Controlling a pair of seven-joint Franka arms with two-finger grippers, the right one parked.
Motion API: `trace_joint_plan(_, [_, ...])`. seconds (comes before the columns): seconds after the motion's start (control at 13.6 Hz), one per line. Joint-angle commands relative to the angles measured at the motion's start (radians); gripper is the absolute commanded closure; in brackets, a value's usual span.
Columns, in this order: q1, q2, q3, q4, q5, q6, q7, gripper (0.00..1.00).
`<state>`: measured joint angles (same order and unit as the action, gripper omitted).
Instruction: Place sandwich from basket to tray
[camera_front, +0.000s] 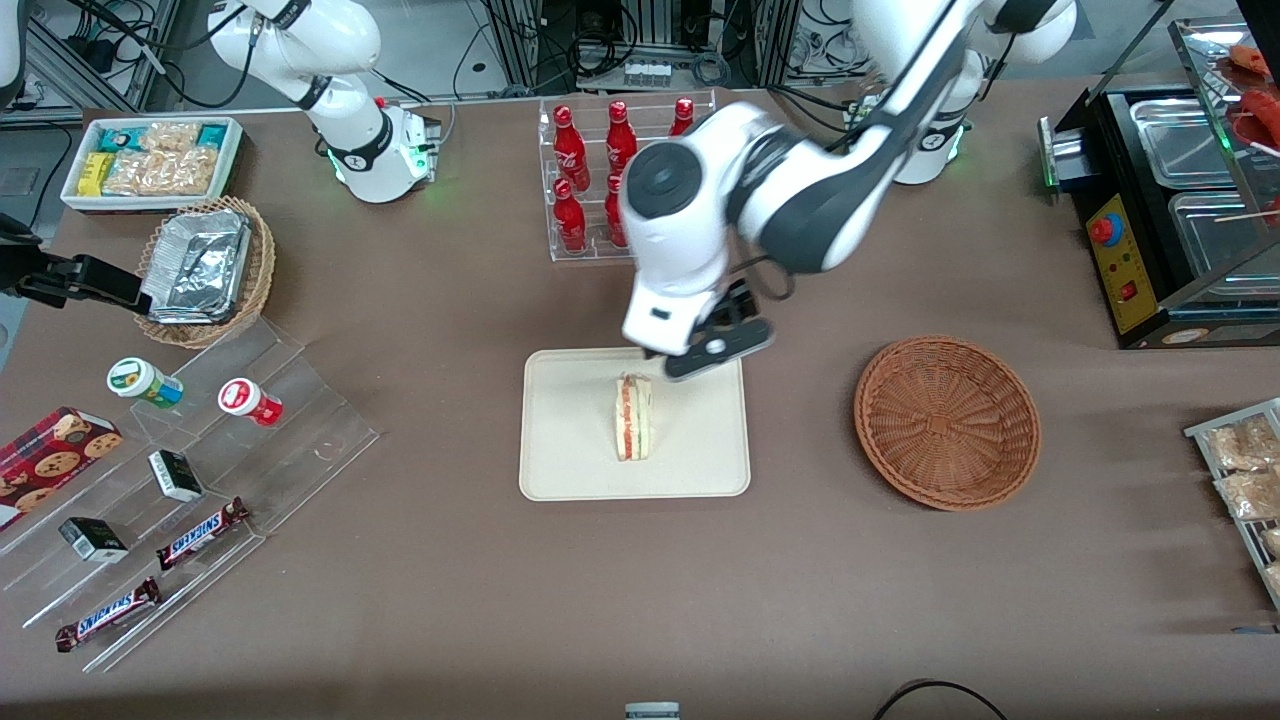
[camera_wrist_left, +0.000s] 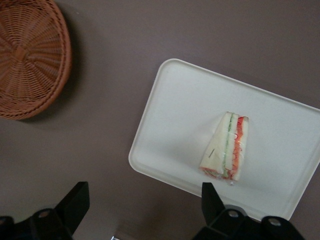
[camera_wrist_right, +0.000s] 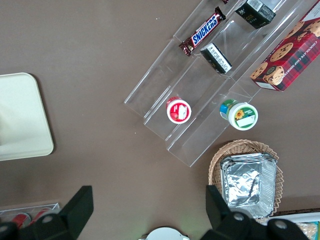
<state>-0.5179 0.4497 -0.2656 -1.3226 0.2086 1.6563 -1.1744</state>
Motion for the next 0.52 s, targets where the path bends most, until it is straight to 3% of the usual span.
trace_joint_plan(0.0, [0.071, -0.156, 0.000, -0.133, -0.029, -0.050, 0.098, 0.01])
trace_joint_plan(0.44, [0.290, -0.327, 0.002, -0.167, -0.121, -0.217, 0.494, 0.01])
